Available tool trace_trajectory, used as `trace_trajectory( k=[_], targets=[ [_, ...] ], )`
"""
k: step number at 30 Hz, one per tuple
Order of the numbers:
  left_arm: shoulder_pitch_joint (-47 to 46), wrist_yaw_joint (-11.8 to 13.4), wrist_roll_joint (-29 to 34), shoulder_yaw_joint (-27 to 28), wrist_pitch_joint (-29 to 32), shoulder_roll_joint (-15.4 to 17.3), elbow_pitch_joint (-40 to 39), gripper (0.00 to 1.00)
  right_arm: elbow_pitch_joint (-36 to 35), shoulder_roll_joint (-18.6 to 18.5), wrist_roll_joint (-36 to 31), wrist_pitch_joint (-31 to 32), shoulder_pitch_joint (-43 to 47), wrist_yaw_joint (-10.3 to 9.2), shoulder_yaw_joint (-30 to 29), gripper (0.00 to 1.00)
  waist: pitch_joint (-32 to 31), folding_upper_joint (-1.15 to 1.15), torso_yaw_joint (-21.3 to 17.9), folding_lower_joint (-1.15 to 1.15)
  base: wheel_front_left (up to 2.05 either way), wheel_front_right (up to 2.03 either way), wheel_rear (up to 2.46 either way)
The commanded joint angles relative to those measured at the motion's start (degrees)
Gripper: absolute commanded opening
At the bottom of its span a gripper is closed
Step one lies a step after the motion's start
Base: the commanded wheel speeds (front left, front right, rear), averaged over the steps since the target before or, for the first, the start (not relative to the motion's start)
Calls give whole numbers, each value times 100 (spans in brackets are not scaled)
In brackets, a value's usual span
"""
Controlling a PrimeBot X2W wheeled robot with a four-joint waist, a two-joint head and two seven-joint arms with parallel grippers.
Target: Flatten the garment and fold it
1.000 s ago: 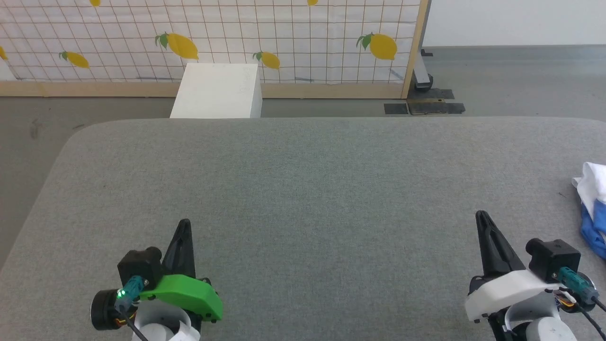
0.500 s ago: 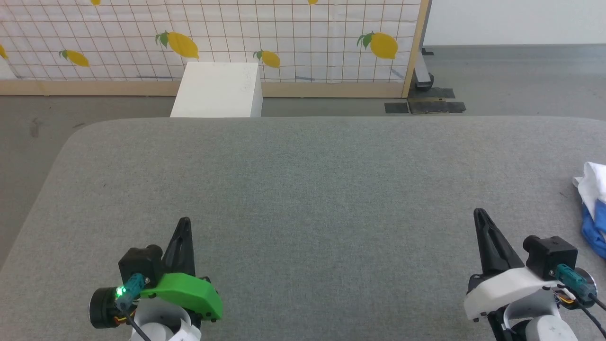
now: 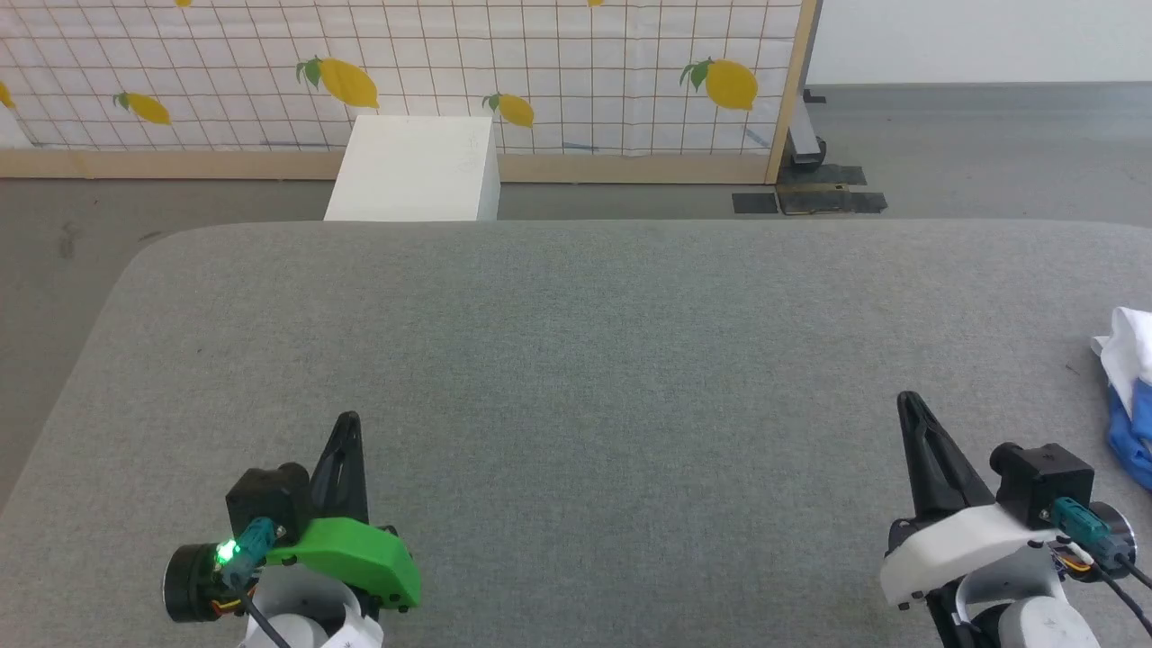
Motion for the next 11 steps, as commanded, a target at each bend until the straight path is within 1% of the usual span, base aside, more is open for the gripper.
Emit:
trace_trajectory(
  k=[1, 11],
  targets=[
    [84, -31, 78, 28, 40, -16, -48, 0, -61, 6, -86, 27, 90, -4, 20, 0, 1, 0, 1, 0, 0, 0, 0],
    [114, -50, 217, 78, 147, -34, -161, 0, -167, 7, -174, 110, 107, -5, 47, 0, 13, 0, 7, 0, 0, 0, 0]
  ],
)
